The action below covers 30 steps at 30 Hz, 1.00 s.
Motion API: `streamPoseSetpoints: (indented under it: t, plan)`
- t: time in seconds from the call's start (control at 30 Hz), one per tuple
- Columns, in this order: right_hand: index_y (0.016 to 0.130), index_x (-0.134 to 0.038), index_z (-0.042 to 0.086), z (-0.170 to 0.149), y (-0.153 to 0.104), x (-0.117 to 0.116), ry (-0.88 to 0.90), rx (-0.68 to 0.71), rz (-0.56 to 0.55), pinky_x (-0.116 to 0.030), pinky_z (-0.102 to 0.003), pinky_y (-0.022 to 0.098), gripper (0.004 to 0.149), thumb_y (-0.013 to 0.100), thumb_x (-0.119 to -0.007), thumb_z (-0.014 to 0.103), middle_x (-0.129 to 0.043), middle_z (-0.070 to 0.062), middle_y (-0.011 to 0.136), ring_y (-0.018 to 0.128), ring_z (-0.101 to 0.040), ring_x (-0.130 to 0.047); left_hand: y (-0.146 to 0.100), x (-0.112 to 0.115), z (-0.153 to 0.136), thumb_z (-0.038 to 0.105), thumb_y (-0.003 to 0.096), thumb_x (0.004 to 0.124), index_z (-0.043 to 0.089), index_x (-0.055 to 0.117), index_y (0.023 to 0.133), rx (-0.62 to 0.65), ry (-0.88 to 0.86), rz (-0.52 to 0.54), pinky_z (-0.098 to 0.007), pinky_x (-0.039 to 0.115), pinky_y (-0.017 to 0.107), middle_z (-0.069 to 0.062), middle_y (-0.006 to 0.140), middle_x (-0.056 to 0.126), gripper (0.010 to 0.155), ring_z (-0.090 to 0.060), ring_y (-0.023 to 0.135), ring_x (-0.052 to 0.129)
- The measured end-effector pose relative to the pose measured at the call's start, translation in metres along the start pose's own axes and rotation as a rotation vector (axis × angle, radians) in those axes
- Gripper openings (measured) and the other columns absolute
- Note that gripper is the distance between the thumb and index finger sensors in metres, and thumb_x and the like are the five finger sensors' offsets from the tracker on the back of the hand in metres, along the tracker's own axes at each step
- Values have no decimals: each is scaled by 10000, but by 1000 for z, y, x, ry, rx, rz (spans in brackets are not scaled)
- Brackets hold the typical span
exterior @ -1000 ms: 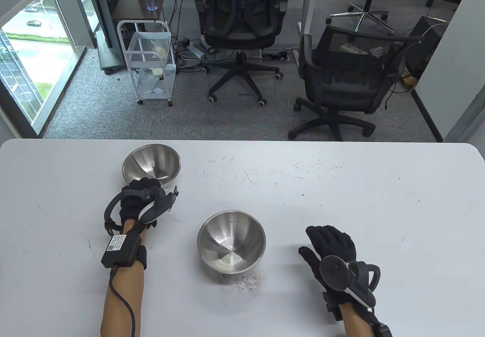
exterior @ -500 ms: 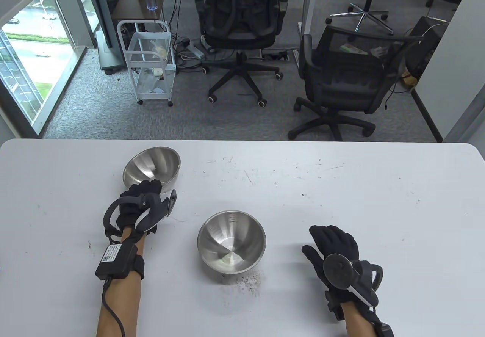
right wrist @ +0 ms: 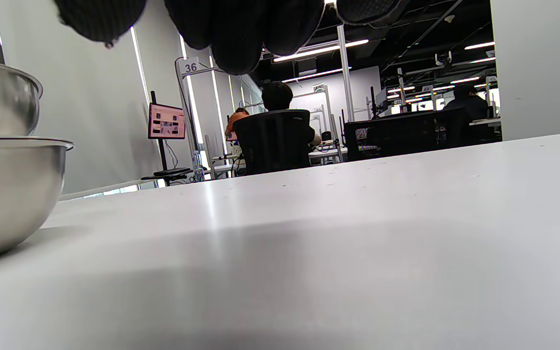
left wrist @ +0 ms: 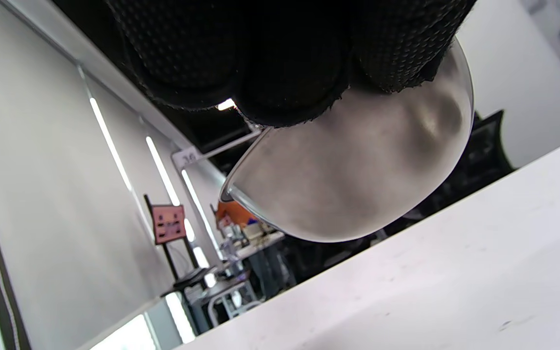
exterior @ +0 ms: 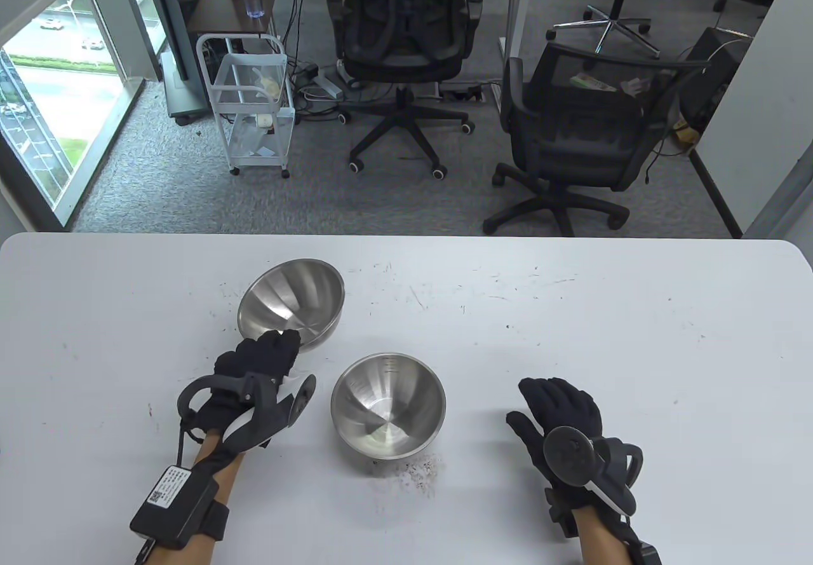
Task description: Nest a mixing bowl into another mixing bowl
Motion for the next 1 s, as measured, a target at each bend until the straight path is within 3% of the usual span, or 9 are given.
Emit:
streamPoseSetpoints:
  t: [0.17,0.37,1.0]
  plan:
    - [999,-708,320,0,0,0,2,-3,-2,-592,-572,729,602,451,-731,570,-826,50,1021,998,-265,-752,-21,-33,18,477,555,793,580,860,860,75,-22,77,-260,924,368,172,784,1082,329,-1,479,990]
    - [999,-707,322,-1,0,0,-2,-8,0,-592,-572,729,601,451,-731,569,-827,49,1020,998,-265,-753,-44,-52,49,478,550,796,580,865,857,161,-66,131,-262,924,366,172,778,1086,331,-4,476,991]
    - [998,-709,322,-2,0,-1,0,-10,9,-592,-572,729,599,453,-731,570,-828,50,1019,998,-266,-754,-75,-43,106,484,533,803,582,873,851,325,-30,142,-266,923,369,168,773,1093,341,-6,476,995]
Point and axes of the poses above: the tracker on the back of each hand, its own z axis roughly to the thumb side, its own y axis roughly from the wrist to the fingertips, x = y × z, the point moved 5 cm from there along y, roughly from the wrist to the fingertips
